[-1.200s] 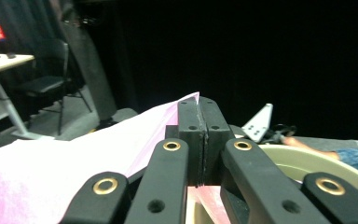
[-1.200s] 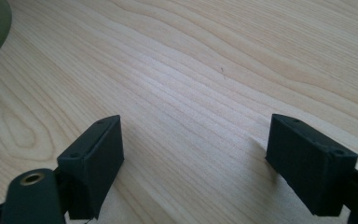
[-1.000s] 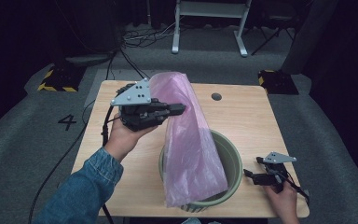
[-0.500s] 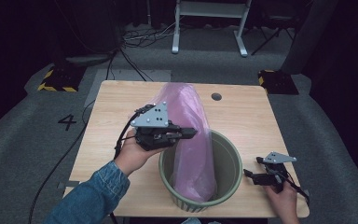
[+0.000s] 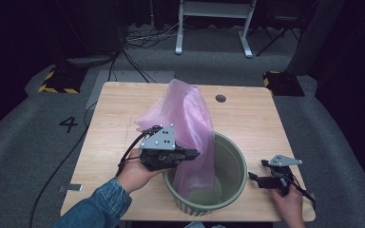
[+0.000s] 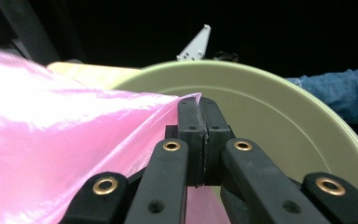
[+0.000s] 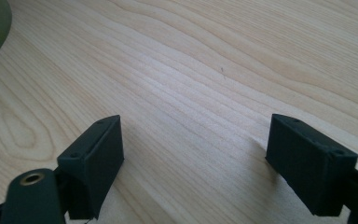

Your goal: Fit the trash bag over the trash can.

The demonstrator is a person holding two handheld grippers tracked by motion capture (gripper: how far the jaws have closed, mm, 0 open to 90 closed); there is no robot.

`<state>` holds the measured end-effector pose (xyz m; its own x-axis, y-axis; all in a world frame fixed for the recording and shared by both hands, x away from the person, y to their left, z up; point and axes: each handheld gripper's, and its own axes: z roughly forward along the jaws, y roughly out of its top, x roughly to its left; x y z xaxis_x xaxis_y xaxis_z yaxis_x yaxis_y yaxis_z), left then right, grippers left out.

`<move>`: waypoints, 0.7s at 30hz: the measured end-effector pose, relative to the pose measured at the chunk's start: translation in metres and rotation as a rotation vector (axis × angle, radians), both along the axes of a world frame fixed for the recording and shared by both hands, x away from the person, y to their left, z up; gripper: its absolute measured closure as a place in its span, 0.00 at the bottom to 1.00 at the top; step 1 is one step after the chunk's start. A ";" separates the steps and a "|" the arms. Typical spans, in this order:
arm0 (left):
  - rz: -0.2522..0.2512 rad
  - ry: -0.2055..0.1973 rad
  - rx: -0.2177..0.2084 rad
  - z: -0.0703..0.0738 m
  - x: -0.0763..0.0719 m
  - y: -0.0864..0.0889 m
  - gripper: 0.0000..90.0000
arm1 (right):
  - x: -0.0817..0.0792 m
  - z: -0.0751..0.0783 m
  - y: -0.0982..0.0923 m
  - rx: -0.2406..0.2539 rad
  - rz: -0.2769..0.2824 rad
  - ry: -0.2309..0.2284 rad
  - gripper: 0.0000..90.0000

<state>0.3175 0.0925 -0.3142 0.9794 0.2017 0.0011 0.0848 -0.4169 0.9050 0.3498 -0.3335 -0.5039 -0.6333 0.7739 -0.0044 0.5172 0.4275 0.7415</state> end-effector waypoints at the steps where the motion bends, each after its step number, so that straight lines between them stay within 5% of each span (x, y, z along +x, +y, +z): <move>1: -0.001 0.009 0.001 -0.001 -0.001 0.000 0.99 | 0.000 0.000 0.000 0.000 0.000 0.000 0.21; 13: 0.006 0.046 0.042 -0.014 -0.010 0.007 0.98 | 0.002 0.000 0.000 0.000 0.000 0.009 0.17; 21: 0.016 0.080 0.086 -0.022 -0.016 0.005 0.98 | -0.001 0.006 0.000 -0.005 0.016 0.015 0.51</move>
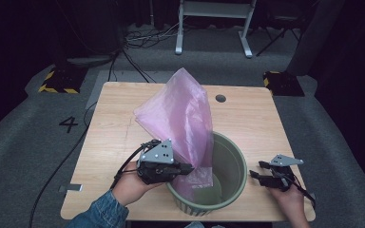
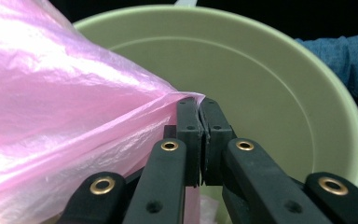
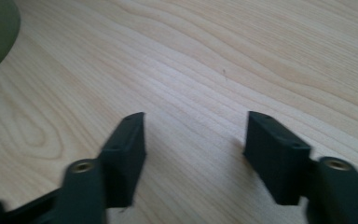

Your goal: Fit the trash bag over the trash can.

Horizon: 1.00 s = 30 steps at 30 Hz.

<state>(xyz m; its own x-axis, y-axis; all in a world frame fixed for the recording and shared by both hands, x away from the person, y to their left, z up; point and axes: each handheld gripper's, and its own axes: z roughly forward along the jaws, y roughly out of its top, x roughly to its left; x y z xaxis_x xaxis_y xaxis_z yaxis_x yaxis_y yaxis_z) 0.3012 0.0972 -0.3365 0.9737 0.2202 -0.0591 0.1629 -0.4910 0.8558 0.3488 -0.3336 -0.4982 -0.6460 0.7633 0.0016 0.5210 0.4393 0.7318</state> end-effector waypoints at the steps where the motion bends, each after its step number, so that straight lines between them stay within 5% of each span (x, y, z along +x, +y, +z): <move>1: 0.000 0.005 0.003 -0.001 0.000 0.000 0.98 | 0.001 0.002 0.001 -0.006 0.010 0.015 0.52; 7: 0.006 0.012 -0.022 -0.004 -0.001 0.004 0.96 | 0.003 0.011 0.000 0.041 0.045 0.025 0.51; 12: 0.010 0.015 0.002 -0.006 -0.001 0.006 0.96 | 0.002 0.024 0.002 0.075 0.087 -0.001 0.51; 16: 0.014 0.031 0.000 -0.008 -0.002 0.011 0.95 | 0.004 0.043 0.002 0.127 0.108 -0.019 0.51; 26: 0.006 0.064 -0.029 -0.013 0.003 0.017 0.95 | 0.002 0.103 0.005 0.127 0.154 -0.121 0.49; 30: 0.012 0.075 -0.037 -0.016 0.005 0.017 0.95 | 0.005 0.119 0.008 0.124 0.179 -0.125 0.48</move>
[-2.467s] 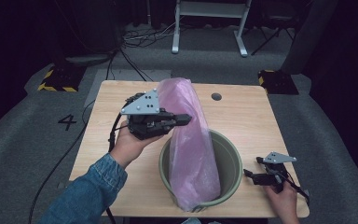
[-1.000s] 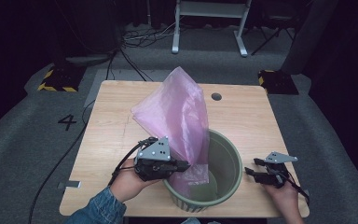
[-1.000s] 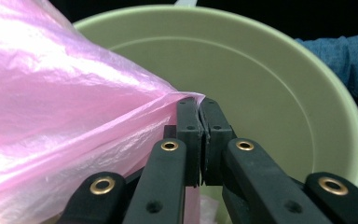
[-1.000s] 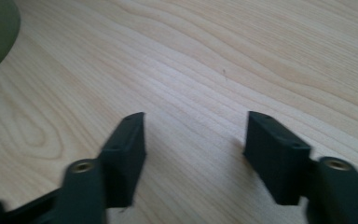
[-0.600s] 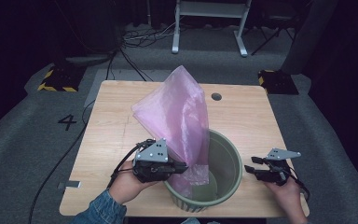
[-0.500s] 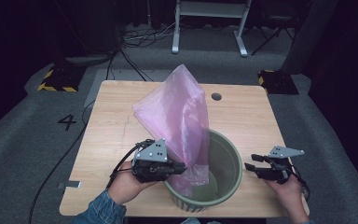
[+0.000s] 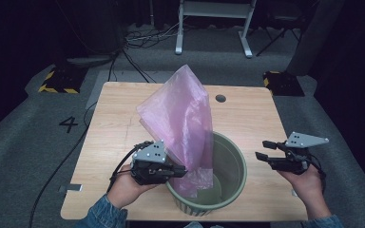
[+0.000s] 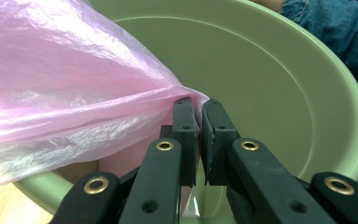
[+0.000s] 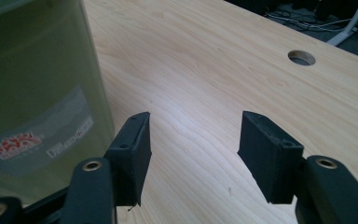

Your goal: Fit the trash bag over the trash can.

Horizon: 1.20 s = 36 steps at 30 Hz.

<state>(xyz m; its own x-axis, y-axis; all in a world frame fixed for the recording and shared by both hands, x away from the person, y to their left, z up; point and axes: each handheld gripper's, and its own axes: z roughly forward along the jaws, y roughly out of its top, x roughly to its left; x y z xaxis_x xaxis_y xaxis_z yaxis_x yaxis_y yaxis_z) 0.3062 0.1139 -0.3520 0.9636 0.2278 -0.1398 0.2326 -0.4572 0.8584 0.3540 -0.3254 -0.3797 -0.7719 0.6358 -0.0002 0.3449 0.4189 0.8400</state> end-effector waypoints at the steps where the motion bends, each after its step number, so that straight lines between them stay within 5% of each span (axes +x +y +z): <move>1: 0.004 -0.007 -0.002 0.000 0.000 0.000 0.95 | 0.001 0.003 0.001 0.004 0.009 -0.001 0.48; 15: 0.032 -0.047 0.007 -0.001 -0.002 -0.003 0.95 | 0.023 0.049 0.027 0.003 0.126 -0.052 0.47; 36: 0.071 -0.054 -0.019 -0.003 -0.003 -0.004 0.94 | 0.044 0.078 0.084 0.045 0.243 -0.048 0.45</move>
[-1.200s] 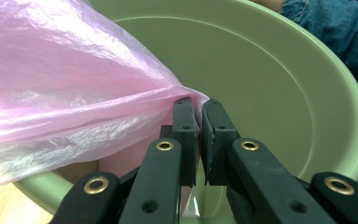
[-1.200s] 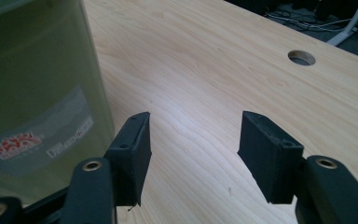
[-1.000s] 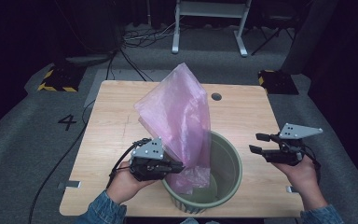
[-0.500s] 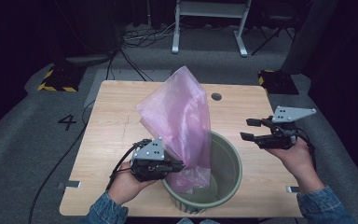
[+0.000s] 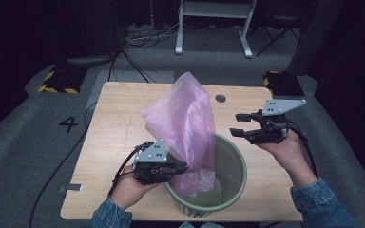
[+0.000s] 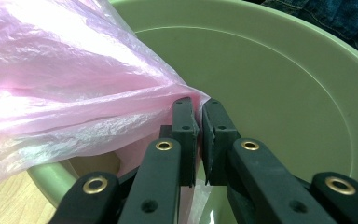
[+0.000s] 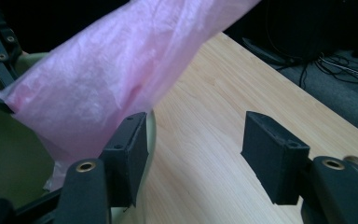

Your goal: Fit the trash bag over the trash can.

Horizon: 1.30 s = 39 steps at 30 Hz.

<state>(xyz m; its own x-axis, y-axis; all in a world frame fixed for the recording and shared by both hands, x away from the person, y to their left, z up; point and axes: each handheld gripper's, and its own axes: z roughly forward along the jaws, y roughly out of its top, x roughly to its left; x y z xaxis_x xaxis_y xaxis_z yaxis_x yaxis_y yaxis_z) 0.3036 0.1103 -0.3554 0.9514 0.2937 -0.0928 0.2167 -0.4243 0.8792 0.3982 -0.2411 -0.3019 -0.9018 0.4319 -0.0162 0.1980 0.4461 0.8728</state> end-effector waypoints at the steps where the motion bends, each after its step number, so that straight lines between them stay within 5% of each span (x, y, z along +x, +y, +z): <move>1: 0.000 0.000 0.000 0.000 0.000 0.000 0.94 | 0.000 0.001 0.003 0.004 0.006 -0.002 0.45; 16: -0.010 -0.005 0.010 0.000 0.001 0.000 0.94 | 0.013 -0.001 0.050 -0.025 0.066 0.048 0.44; 18: -0.010 0.001 0.018 0.001 0.002 0.000 0.94 | 0.016 -0.003 0.058 -0.057 0.058 0.058 0.48; 22: -0.010 0.002 0.029 0.002 0.002 -0.001 0.94 | 0.018 -0.005 0.065 -0.076 0.090 0.078 0.76; 27: -0.012 0.002 0.025 0.002 0.000 -0.001 0.94 | 0.007 0.000 0.060 -0.100 0.115 0.057 0.98; 39: -0.031 -0.002 0.035 0.009 -0.017 0.011 0.94 | -0.050 0.005 0.014 -0.111 0.128 0.053 0.99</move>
<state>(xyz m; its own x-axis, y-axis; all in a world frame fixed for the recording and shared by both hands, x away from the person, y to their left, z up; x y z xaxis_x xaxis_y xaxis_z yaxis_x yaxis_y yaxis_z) 0.2867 0.1213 -0.3464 0.9603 0.2670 -0.0810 0.2013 -0.4617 0.8639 0.3485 -0.2268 -0.2967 -0.9500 0.3120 -0.0084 0.1781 0.5639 0.8064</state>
